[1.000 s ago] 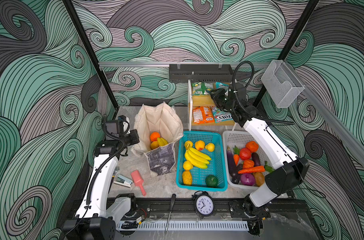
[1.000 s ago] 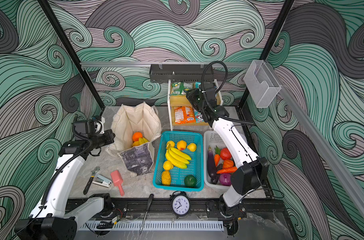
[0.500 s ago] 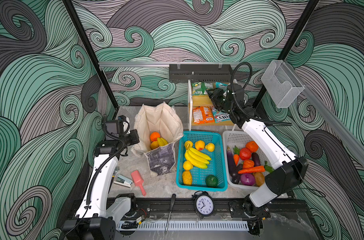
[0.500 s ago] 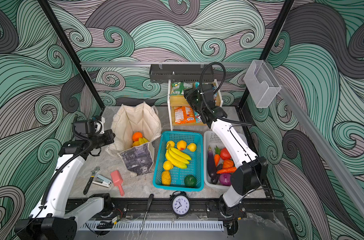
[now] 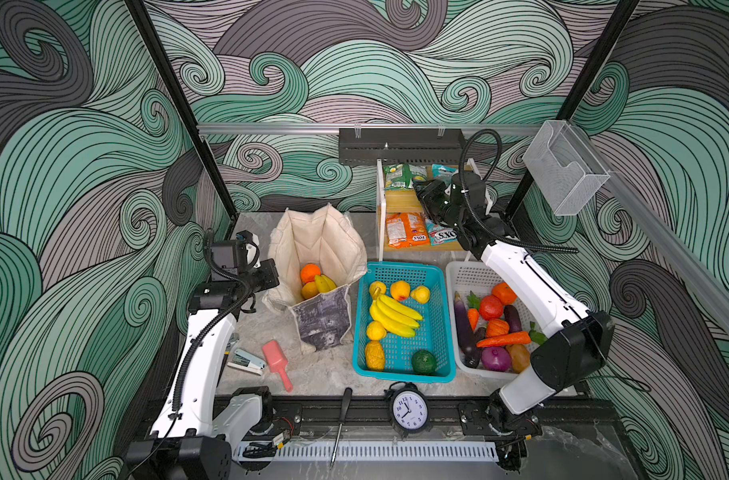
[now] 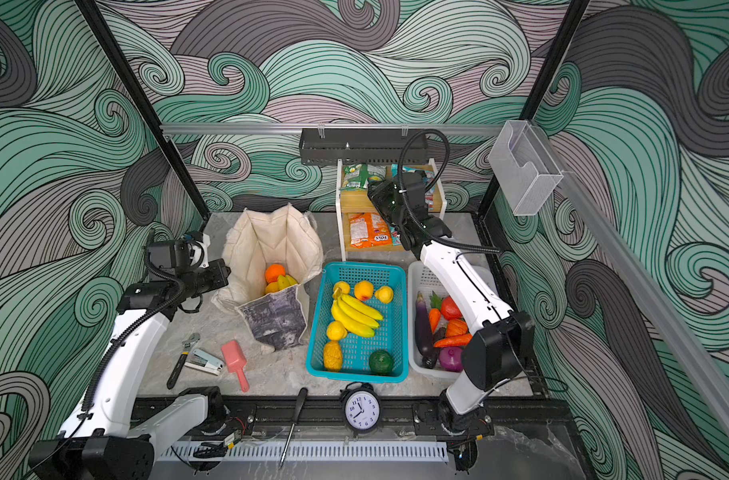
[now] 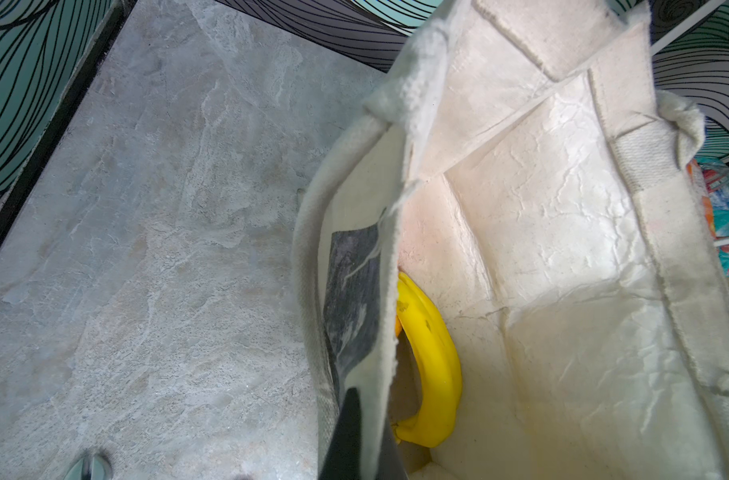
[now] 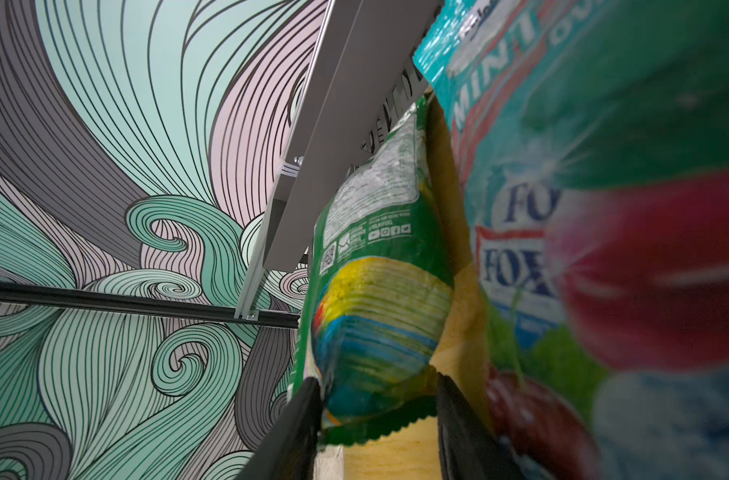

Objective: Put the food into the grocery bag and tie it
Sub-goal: 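Close the right gripper on the green chip bag on the shelf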

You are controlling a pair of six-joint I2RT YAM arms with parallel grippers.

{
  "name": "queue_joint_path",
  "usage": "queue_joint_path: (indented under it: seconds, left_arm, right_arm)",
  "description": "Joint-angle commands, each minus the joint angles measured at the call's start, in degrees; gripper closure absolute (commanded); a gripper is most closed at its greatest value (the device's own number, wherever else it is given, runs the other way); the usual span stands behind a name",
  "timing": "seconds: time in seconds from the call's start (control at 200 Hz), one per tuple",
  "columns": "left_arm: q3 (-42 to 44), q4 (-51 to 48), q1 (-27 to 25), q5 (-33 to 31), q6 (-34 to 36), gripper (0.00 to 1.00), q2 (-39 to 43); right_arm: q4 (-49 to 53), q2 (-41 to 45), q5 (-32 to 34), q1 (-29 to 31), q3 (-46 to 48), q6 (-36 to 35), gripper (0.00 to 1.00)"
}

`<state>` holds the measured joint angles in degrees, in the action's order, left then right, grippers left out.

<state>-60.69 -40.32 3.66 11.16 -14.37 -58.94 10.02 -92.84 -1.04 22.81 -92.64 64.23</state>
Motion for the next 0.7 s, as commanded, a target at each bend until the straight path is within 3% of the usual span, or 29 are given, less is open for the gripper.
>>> queue_joint_path:
  seconds: [0.0,0.045,0.205,0.53,0.695]
  left_arm:
    - [-0.1,-0.2,0.1,0.7,0.8,1.0,1.3]
    - [-0.1,-0.1,0.1,0.7,0.8,1.0,1.2]
    - [-0.2,-0.2,0.1,0.7,0.8,1.0,1.4]
    - [-0.1,-0.2,0.1,0.8,0.8,1.0,1.4]
    - [-0.2,-0.2,0.1,0.8,0.8,1.0,1.4]
  right_arm:
    - [0.1,-0.5,0.8,-0.2,-0.7,-0.1,0.72]
    - [0.3,-0.6,0.8,-0.2,-1.2,-0.4,0.84]
    - [1.1,-0.9,-0.8,-0.2,-2.9,-1.6,1.0]
    - [2.8,0.0,-4.7,0.3,-7.5,-9.0,1.0]
    - [5.2,-0.9,-11.6,0.3,-13.2,-14.9,1.0]
